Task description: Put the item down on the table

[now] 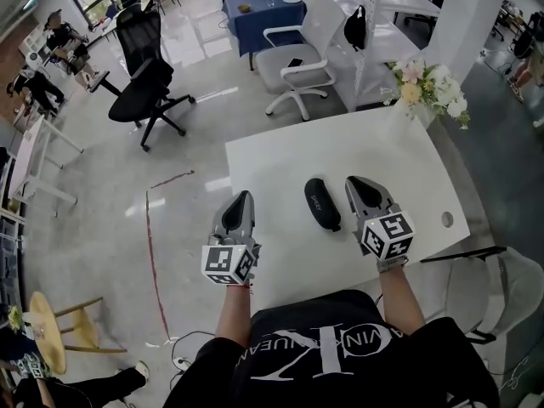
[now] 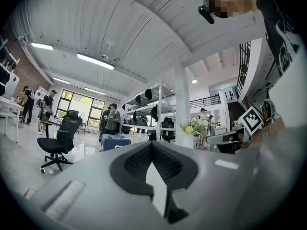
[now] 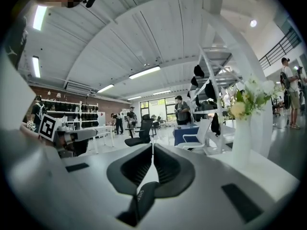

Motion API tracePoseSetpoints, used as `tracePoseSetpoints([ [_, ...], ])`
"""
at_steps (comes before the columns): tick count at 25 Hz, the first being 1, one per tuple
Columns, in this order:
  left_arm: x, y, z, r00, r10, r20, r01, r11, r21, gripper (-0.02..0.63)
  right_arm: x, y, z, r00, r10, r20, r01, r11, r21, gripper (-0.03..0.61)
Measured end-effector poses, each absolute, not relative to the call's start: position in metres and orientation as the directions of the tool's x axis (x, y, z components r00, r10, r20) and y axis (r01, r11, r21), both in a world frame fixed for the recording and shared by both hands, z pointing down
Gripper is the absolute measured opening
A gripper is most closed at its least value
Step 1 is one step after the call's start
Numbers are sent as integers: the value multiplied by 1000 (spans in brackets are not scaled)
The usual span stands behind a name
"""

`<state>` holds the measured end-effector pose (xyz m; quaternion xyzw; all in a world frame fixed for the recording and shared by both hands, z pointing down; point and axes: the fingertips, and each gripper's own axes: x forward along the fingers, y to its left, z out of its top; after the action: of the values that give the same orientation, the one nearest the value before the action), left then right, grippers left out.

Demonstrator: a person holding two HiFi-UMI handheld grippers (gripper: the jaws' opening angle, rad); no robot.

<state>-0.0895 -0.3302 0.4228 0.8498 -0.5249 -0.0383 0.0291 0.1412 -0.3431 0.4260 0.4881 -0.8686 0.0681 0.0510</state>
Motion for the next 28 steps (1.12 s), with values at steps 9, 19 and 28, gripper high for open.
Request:
tracePoseSetpoints([
  [9,-97,-329,403,430,-899,-78,-898,-435,67,11,136,-341,407,-522,-846,104,-853,521,-37,20],
  [19,-100,-326,404,420,-905,-74,-904,-424,56,12,134,-339,409,-519,-848,107,-854,519,-31,20],
  [28,-101,-326,405,419,-905,-72,-904,-423,60,12,133,-336,411,-514,-850,112,-857,515,-21,20],
])
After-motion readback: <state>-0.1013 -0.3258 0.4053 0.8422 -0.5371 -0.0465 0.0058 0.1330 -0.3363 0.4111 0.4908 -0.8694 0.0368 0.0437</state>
